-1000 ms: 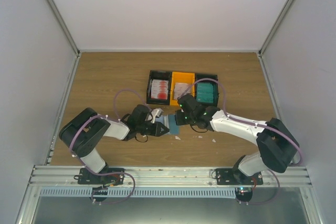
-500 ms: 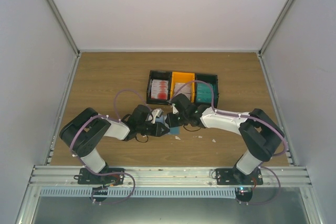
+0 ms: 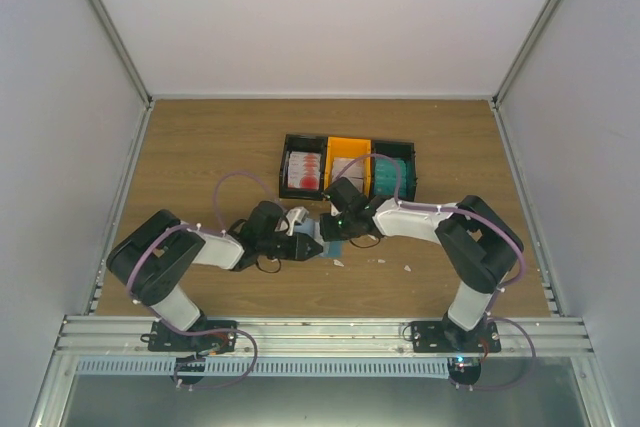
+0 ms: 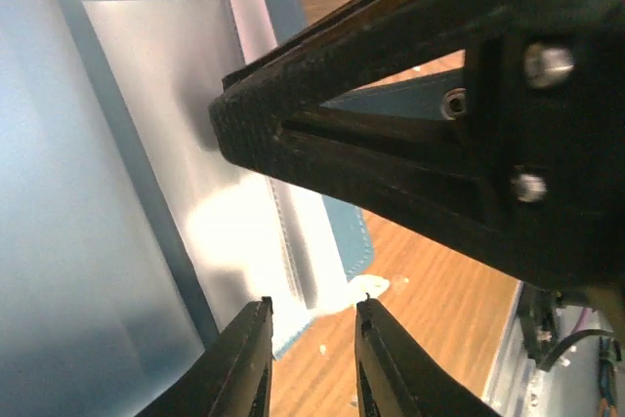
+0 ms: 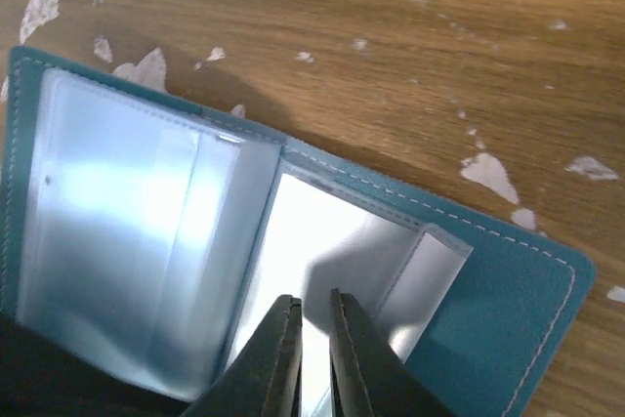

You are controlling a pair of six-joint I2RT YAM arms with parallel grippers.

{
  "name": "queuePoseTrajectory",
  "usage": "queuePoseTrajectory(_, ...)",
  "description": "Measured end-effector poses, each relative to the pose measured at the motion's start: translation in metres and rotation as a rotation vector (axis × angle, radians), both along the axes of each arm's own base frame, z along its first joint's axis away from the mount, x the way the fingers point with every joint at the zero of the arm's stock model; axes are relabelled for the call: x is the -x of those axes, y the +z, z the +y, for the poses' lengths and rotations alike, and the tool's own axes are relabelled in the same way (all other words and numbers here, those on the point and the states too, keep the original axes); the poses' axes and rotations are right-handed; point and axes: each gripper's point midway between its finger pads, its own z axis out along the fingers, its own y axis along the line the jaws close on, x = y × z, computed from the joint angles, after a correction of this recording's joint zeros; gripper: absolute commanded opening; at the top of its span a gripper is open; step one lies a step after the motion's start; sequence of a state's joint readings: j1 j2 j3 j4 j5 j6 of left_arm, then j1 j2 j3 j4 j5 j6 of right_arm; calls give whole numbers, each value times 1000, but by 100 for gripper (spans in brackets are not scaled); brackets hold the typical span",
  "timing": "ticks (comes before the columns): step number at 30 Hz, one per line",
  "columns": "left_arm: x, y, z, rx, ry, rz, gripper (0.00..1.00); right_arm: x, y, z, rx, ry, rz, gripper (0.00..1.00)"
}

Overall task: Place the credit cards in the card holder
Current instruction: Open the card holder at the center of the board.

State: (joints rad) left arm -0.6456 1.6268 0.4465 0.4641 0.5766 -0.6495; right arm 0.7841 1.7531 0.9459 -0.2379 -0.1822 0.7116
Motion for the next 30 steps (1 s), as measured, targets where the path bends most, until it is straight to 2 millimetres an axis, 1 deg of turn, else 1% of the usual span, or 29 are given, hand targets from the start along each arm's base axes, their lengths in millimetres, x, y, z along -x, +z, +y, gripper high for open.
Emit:
queuePoseTrajectory(3, 1, 10, 1, 13, 8, 3, 30, -2, -1, -5, 30, -11, -8, 15)
queuePoseTrajectory(6, -5, 24, 0, 11, 27, -8, 26, -2, -2, -7, 45, -13, -10, 14)
queuePoseTrajectory(9, -23, 37, -1, -20, 78, -45, 23, -3, -2, -9, 55, -16, -9, 13)
queuePoseTrajectory(11, -34, 41, 0, -48, 114, -63, 22, -2, -2, -10, 60, -16, -4, 10)
queuePoseTrajectory(13, -41, 39, 3, -83, 140, -66, 22, -1, -3, -10, 62, -16, -1, 9)
queuePoseTrajectory(15, -43, 31, 5, -114, 152, -52, 24, -1, -3, -10, 61, -21, 2, 8)
queuePoseTrajectory(19, -38, 4, 12, -187, 154, 8, 26, 0, -2, -11, 57, -27, 5, 8)
queuePoseTrajectory(21, -36, -1, 12, -196, 147, 23, 27, 0, 1, -11, 50, -28, 1, 9)
queuePoseTrajectory(24, -38, 1, 10, -192, 142, 20, 27, -3, 16, -11, 26, -25, -28, 12)
queuePoseTrajectory(26, -38, 0, 9, -194, 137, 18, 27, -9, 33, -13, 7, -20, -64, 16)
queuePoseTrajectory(28, -38, -1, 8, -192, 131, 19, 27, -22, 58, -17, -20, -6, -123, 20)
queuePoseTrajectory(30, -37, -1, 7, -188, 123, 18, 27, -43, 90, -23, -45, 16, -202, 24)
